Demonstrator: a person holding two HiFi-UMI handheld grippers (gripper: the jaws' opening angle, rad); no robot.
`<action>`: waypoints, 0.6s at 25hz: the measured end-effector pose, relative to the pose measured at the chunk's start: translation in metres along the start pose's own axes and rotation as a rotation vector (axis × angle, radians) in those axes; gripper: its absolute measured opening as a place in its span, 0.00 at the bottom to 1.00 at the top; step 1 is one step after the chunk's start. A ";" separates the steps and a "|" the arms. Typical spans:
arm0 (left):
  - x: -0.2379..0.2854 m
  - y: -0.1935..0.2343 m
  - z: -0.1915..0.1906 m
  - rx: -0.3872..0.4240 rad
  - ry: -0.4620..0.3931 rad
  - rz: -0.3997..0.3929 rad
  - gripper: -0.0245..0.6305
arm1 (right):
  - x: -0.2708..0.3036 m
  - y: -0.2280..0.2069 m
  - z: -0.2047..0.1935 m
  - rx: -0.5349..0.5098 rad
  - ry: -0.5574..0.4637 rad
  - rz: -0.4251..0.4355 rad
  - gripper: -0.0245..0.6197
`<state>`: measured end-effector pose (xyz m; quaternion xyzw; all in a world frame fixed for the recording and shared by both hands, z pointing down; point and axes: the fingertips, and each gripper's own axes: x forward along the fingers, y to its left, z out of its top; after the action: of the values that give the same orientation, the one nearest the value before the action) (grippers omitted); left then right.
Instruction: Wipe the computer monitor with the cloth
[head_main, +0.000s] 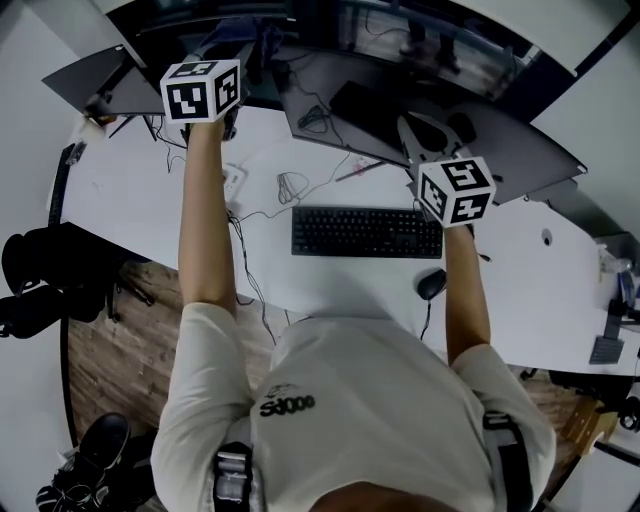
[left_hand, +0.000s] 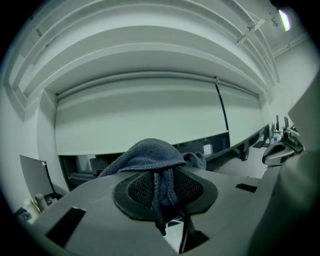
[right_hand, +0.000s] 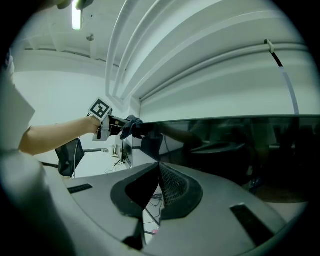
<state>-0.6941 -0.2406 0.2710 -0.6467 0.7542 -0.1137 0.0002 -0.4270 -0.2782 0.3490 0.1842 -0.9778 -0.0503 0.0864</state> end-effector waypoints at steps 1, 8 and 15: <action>0.002 0.001 -0.008 0.001 0.018 -0.007 0.18 | 0.002 0.000 -0.002 0.002 0.003 0.000 0.04; 0.009 -0.006 -0.041 -0.056 -0.013 -0.070 0.18 | 0.014 0.001 -0.016 0.015 0.040 0.001 0.04; 0.016 -0.019 -0.093 -0.034 0.107 -0.116 0.18 | 0.021 0.010 -0.024 -0.001 0.077 0.014 0.04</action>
<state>-0.6922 -0.2423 0.3675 -0.6821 0.7164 -0.1350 -0.0576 -0.4454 -0.2783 0.3775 0.1790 -0.9750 -0.0432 0.1242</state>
